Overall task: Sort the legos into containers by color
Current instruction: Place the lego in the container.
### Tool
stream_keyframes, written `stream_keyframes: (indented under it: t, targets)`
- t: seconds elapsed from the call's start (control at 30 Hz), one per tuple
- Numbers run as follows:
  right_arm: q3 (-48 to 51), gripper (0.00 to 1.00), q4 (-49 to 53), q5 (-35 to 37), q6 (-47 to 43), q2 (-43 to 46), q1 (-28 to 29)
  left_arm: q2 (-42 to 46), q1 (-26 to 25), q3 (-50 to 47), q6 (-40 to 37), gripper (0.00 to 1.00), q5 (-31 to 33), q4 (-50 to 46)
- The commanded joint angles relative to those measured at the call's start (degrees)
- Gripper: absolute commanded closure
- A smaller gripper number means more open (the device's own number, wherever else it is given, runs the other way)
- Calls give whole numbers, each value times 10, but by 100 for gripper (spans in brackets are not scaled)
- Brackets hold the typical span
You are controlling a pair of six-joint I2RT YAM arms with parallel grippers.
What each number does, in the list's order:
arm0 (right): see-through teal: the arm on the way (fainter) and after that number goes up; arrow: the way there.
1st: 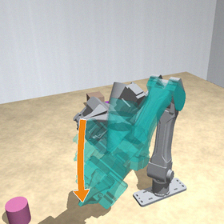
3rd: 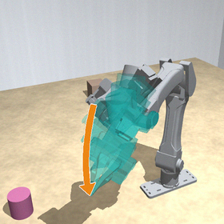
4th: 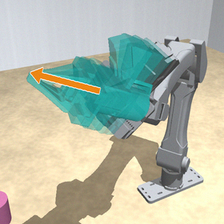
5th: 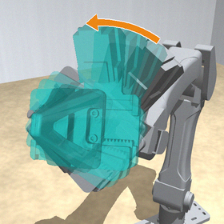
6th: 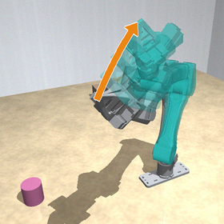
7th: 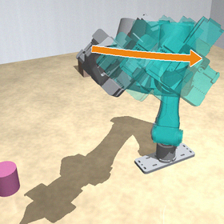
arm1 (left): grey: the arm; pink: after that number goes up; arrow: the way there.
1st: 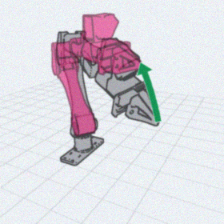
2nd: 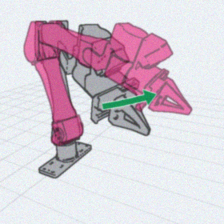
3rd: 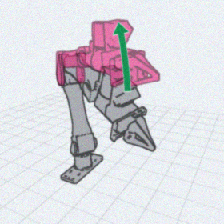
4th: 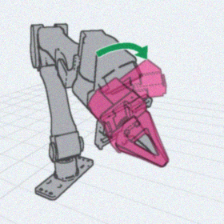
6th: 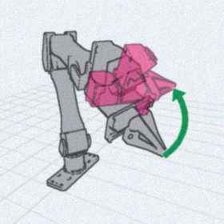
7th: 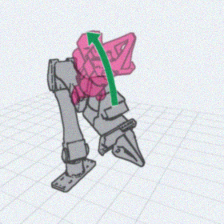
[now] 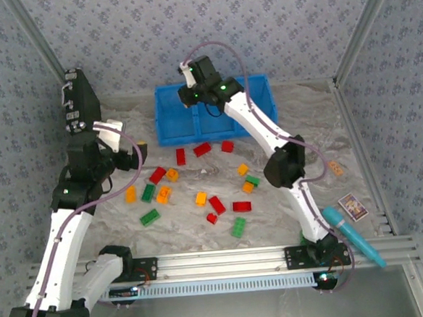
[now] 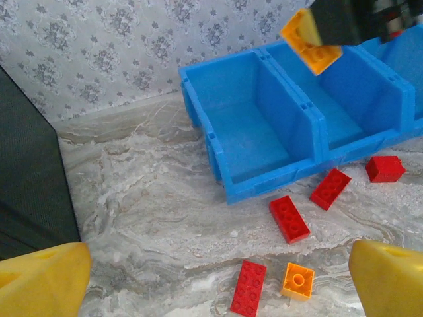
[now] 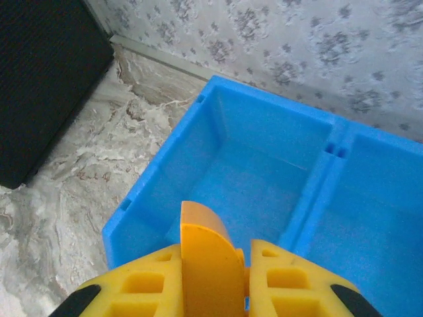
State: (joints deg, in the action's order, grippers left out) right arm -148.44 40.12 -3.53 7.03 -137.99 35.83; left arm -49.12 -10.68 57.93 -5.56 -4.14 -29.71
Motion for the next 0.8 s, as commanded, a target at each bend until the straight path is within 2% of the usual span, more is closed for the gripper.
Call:
stream_keyframes:
  t: [0.0, 0.17, 0.27, 0.43, 0.6, 0.77]
  targets:
    - [-51, 79, 17, -29, -4, -58, 3, 14, -4, -3, -8, 0, -12, 21]
    - [4, 79, -80, -42, -1, -72, 10, 21, -4, -7, -14, 0, -4, 20]
    - [0, 76, -96, -49, 4, -88, 12, 26, -4, -12, -16, 0, -2, 22]
    - [1, 66, -87, -53, 0, -95, 13, 25, -5, -17, -13, 0, -3, 25]
    - [50, 59, -82, -44, -13, -49, 12, 18, -5, -21, -10, 0, -2, 31]
    - [118, 59, -63, -23, -29, 16, 12, 12, -5, -14, -7, 0, 1, 32]
